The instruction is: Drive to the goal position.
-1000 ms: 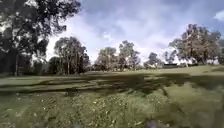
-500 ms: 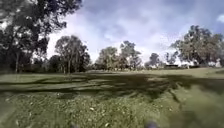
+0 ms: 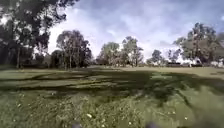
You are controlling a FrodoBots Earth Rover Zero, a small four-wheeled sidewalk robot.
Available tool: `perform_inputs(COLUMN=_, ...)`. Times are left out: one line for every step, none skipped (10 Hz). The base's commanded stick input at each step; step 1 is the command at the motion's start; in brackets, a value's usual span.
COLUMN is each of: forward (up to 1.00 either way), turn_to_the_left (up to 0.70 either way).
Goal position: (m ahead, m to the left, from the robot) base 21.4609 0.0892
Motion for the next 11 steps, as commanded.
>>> perform_inputs(forward=0.7, turn_to_the_left=0.02)
perform_inputs(forward=0.7, turn_to_the_left=0.02)
perform_inputs(forward=0.7, turn_to_the_left=0.02)
perform_inputs(forward=0.7, turn_to_the_left=0.02)
perform_inputs(forward=0.7, turn_to_the_left=0.02)
perform_inputs(forward=0.7, turn_to_the_left=0.02)
perform_inputs(forward=0.7, turn_to_the_left=0.02)
perform_inputs(forward=0.0, turn_to_the_left=0.06)
perform_inputs(forward=0.0, turn_to_the_left=0.05)
perform_inputs(forward=0.0, turn_to_the_left=0.05)
perform_inputs(forward=0.0, turn_to_the_left=0.06)
